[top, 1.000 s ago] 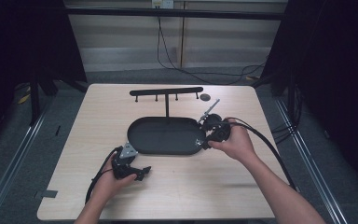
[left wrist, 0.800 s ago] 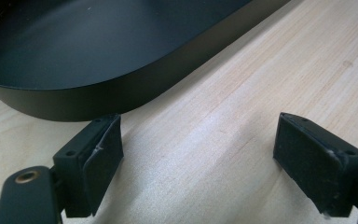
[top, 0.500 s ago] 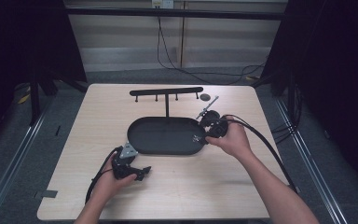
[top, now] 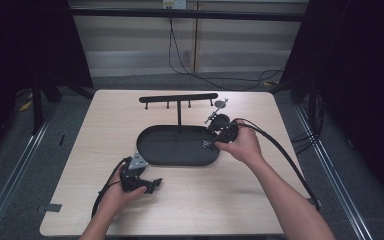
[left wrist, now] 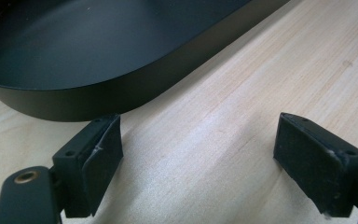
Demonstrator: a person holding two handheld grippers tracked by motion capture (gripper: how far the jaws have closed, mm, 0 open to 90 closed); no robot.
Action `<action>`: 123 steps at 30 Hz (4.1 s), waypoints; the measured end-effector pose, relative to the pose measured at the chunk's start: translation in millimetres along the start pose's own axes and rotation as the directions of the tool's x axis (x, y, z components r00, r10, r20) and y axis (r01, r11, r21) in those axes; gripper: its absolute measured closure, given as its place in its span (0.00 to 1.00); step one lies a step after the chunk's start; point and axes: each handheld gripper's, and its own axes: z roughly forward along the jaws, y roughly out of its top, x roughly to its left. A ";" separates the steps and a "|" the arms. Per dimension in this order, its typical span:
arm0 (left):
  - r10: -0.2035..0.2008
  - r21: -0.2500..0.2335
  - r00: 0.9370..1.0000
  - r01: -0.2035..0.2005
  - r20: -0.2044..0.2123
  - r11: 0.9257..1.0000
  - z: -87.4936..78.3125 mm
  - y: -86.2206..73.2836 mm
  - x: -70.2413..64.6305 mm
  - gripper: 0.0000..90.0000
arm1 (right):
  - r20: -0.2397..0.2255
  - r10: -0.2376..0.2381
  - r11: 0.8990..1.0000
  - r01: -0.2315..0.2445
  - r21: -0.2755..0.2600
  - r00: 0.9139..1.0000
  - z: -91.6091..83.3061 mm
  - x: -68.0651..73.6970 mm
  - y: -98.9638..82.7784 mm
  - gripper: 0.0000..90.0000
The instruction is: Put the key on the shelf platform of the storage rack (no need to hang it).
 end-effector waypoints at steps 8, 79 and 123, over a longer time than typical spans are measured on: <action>0.005 0.001 1.000 -0.005 -0.003 1.000 -0.2 0.1 0.2 0.17 | 0.004 0.016 1.000 -0.016 -0.023 1.000 10.0 -1.8 1.9 0.76; 0.027 0.013 1.000 -0.027 0.007 1.000 -0.8 0.2 0.8 0.17 | 0.010 0.016 0.999 -0.015 -0.039 1.000 60.5 -4.7 10.5 0.76; 0.023 0.010 1.000 -0.023 0.011 1.000 -0.6 0.1 -0.1 0.17 | -0.014 -0.003 1.000 0.003 0.007 1.000 78.5 -5.2 10.9 0.75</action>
